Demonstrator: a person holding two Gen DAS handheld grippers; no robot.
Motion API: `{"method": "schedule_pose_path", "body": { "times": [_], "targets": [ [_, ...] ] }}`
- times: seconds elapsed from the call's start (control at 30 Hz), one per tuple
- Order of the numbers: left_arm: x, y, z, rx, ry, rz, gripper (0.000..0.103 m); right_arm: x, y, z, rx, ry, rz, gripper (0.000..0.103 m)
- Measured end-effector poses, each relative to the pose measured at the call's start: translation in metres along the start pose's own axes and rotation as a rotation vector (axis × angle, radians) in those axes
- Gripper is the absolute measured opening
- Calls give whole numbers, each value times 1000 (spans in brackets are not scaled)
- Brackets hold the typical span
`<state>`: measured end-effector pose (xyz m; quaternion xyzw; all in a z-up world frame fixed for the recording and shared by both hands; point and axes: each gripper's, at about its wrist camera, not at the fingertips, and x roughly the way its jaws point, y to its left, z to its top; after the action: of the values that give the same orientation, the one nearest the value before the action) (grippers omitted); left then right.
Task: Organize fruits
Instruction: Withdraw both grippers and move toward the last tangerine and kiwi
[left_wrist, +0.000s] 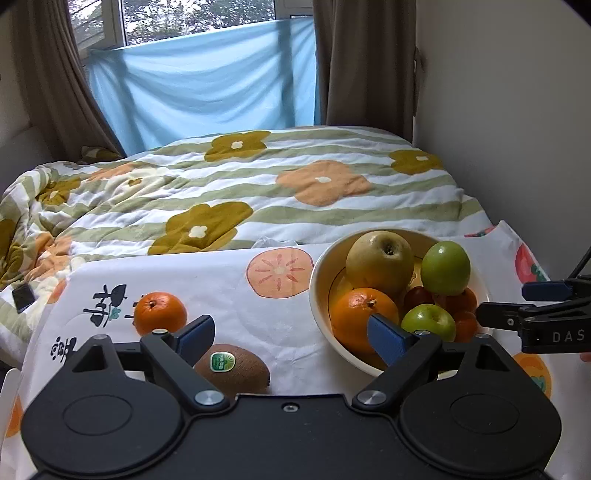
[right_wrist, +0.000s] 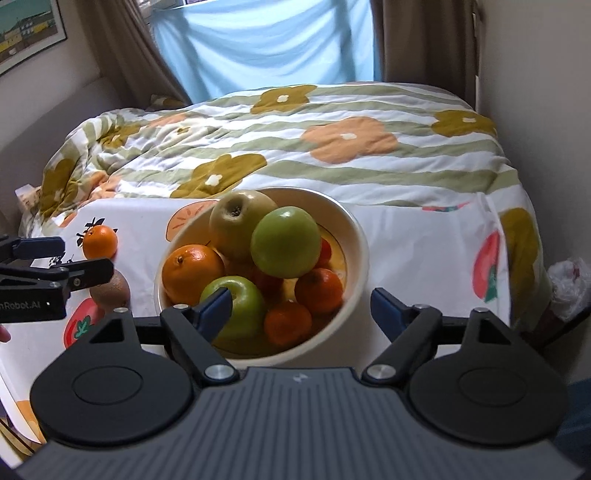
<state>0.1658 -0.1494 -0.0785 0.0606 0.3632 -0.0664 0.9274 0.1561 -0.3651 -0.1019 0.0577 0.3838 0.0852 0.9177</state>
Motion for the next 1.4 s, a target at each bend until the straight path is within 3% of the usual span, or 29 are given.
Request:
{"method": "schedule_pose_path", "body": {
  "times": [0.3,0.5,0.7,0.9,1.2,1.4],
  "targets": [
    [-45,4,-7,-34,-54,20,93,-38,8,0,-6,-44,-13,97],
    [-81,16,-17,-60,-76,72,95,-61,20,2,-14,-52,4,98],
    [-106,41,-22,-77,-85,136,103,-69,46,2,-43,-47,25,99],
    [-112,79,-20,-83,-70,165,103,-63,80,0,-50,-14,60,99],
    [-96,140,1,-8,-81,118,103,-39,138,-2,57,36,70,99],
    [-65,174,14,90,-46,31,103,-13,167,1,170,67,35,99]
  ]
}}
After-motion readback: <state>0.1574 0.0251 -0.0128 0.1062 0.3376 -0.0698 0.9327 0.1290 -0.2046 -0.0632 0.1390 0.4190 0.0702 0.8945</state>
